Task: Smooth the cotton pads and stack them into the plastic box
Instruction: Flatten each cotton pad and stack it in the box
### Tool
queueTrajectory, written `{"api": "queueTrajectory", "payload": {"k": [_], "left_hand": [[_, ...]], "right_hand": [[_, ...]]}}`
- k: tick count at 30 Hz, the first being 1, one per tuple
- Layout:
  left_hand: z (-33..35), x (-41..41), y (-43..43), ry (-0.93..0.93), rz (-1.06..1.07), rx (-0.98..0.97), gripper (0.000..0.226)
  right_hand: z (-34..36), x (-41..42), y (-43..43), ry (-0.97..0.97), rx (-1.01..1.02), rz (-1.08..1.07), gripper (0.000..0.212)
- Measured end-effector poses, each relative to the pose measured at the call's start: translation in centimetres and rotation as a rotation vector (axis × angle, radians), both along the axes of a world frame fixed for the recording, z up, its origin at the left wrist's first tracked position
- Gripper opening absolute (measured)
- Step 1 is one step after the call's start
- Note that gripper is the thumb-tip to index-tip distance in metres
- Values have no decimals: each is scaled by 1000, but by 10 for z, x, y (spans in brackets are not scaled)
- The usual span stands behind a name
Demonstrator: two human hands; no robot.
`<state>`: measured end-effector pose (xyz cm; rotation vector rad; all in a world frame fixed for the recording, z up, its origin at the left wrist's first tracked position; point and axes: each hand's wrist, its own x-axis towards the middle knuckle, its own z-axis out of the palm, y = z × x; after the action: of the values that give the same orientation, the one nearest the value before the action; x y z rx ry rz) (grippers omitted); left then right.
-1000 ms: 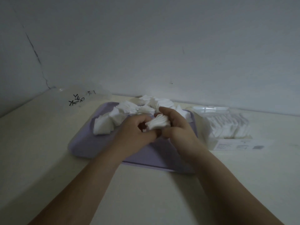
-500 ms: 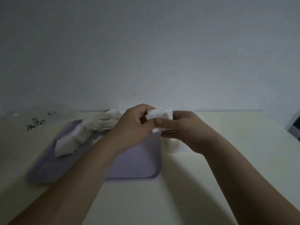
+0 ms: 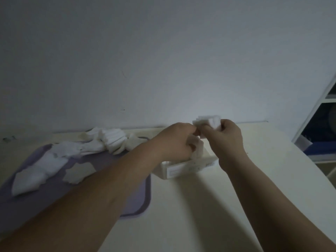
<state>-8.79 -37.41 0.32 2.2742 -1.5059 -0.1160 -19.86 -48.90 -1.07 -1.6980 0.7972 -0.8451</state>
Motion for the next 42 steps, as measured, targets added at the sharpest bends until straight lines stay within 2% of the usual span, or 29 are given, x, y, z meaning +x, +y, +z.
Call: {"api": "queueTrajectory", "payload": {"k": [3, 6, 10, 13, 17, 19, 22, 26, 30, 35, 39, 42], "left_hand": [[-11, 7, -14, 34, -54, 11, 29], [-13, 8, -20, 32, -103, -4, 31], [-15, 6, -24, 68, -109, 14, 33], [-19, 8, -23, -11, -111, 64, 40], [-17, 12, -16, -36, -97, 119, 28], [-18, 13, -13, -20, -95, 109, 22], [-22, 14, -7, -43, -122, 63, 28], [-25, 18, -2, -78, -97, 37, 37], [-27, 19, 2, -114, -48, 55, 32], [-23, 25, 16, -26, 8, -15, 48], [-14, 19, 44, -83, 76, -33, 50], [-15, 3, 63, -112, 126, 41, 69]], "right_hand": [[-4, -1, -12, 79, -116, -78, 32], [-6, -6, -20, 100, -130, -74, 42], [-14, -8, -29, 164, -164, -49, 33], [-12, -7, -32, 333, -273, -40, 32], [-7, 1, -29, 595, -469, -24, 41], [-8, 8, -27, 703, -537, 5, 35], [-10, 14, -25, 795, -598, 33, 19], [-6, 16, -24, 824, -584, 127, 21], [0, 10, -18, 806, -514, 311, 27], [-2, 7, -16, 795, -701, 121, 28], [-6, 8, -8, 755, -928, 1, 22], [-5, 8, 3, 635, -933, 82, 26]]}}
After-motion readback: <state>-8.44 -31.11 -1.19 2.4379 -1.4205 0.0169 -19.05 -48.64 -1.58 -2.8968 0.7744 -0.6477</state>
